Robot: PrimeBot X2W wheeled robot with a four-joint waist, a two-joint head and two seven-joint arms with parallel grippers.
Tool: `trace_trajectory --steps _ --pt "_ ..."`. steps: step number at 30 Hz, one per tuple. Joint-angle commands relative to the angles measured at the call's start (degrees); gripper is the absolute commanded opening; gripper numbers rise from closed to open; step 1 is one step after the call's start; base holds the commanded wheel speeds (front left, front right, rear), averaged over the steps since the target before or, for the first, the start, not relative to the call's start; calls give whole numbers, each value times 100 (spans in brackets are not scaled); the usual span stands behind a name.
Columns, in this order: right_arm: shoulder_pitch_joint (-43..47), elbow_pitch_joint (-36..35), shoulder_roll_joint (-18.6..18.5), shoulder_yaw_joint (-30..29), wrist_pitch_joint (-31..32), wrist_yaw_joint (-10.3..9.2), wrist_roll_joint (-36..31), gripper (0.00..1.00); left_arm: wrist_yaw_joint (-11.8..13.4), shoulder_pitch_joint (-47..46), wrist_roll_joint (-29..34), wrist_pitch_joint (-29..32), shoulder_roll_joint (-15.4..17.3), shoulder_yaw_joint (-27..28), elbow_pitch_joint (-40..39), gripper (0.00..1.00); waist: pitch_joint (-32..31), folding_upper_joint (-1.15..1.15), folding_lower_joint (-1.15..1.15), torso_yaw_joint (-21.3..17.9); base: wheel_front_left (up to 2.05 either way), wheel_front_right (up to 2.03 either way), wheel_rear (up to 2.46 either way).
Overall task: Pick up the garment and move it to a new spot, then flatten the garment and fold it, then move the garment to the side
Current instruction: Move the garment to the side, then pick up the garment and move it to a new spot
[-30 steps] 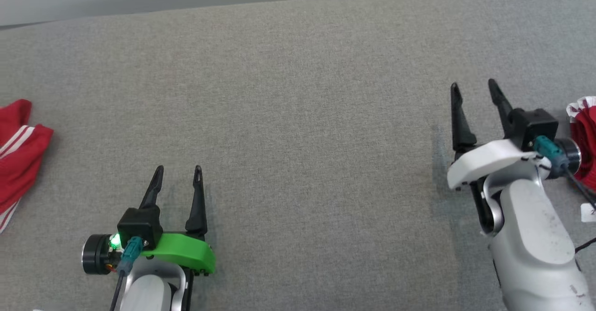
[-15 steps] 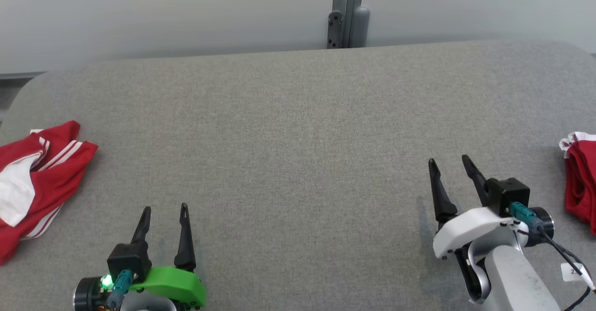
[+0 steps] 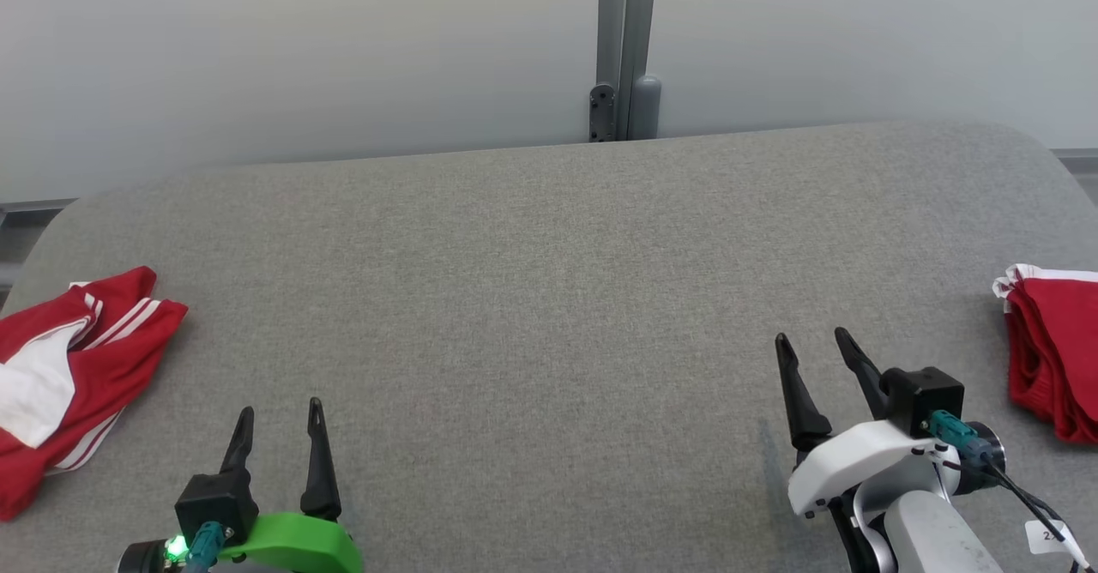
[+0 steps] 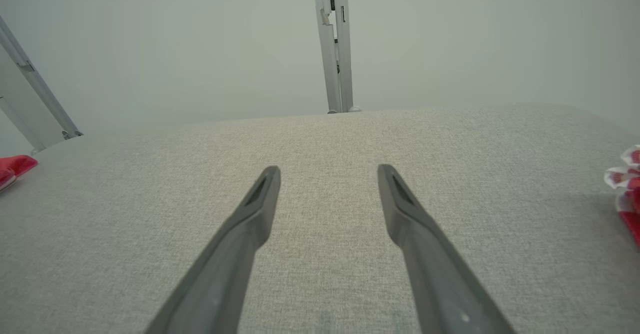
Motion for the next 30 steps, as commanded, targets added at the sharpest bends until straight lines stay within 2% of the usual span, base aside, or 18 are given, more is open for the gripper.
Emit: trace_trajectory --steps 1,7,13,23,30 --pt "74 -27 -12 27 -1 -6 -55 100 16 101 -23 -1 13 18 -14 100 -9 0 0 -13 0 0 0" --pt "115 -33 -10 72 -1 -6 -115 100 -1 76 -39 -1 13 -24 -19 100 32 0 0 53 0 0 0" --pt "160 -55 -12 194 -1 -6 -73 100 -18 13 -41 -1 15 -47 49 100 69 0 0 424 0 0 0" --pt "227 -93 -12 384 -1 -6 86 100 66 87 161 0 17 227 124 100 27 0 0 1618 0 0 0" --pt "254 -91 -12 530 -1 -6 187 100 34 165 158 0 15 499 101 100 -3 0 0 2459 0 0 0"
